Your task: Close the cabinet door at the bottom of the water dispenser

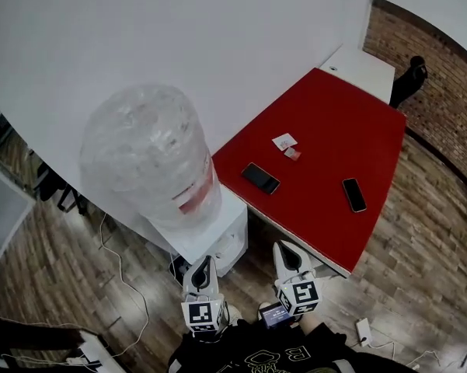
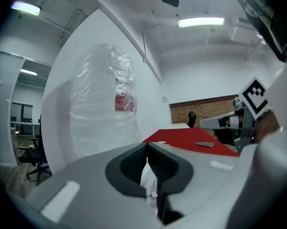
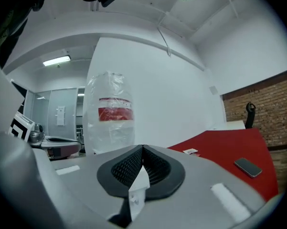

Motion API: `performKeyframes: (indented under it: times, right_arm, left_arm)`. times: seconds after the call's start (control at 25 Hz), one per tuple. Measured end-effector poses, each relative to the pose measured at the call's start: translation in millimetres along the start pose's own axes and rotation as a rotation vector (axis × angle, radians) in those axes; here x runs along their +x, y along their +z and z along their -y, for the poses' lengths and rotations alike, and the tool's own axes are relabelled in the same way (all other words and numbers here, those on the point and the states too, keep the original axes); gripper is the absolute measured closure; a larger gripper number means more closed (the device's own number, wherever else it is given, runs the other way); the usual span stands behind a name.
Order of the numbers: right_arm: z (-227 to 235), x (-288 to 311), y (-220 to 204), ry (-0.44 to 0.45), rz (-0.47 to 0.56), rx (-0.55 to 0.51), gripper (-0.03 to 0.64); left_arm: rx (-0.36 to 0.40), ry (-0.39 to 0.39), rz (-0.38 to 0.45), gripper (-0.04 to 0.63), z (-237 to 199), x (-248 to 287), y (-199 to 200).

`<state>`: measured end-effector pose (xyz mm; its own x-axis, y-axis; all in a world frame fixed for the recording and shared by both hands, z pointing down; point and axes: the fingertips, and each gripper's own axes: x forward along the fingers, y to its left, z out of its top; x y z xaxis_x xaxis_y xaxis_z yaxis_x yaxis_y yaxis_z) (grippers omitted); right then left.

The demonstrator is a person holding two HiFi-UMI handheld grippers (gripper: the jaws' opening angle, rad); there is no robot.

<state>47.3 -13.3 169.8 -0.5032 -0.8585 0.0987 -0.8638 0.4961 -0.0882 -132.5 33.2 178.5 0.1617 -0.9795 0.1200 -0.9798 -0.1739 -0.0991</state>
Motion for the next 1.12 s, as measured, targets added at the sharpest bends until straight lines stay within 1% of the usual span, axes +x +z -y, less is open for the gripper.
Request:
performKeyframes:
  times: [0.2,0.4,0.6,0.76,0.92,1.12]
  right_arm:
    - [-0.9,0.8,14.4,-0.016,0.018,0.008,0.617]
    - [-3.6,3.2,13.8,-0.024,0.016,0.002,0.617]
    - [-3.6,6.1,9.3,-0.031,0.015,0.007,0.617]
    - [-5.8,10.1,14.6,-0.026,0.024,-0.006,0.617]
    - [-6.0,12.1,9.3,-0.026,0.011,-0.002,0.617]
    - [-8.6,14.3,13.1,-0.027,0.026,0.001,0.617]
  left_arm:
    - [0.016,-0.013,0.044,0.588,-0.6,5.0,18.3]
    - [0.004,0.006,0.046,0.588,-12.5,9.3,19.5]
    - [0.011,-0.004,0.045,0.589,-14.3,14.5,17.6]
    - [0.011,-0.012,0.05,0.588,-15.0,18.5,22.7]
    - [0.008,-0.016,0.045,0.588,-12.7,18.5,19.1]
    - [0.026,-0.031,0.048,0.588,-10.9,20.6,21.3]
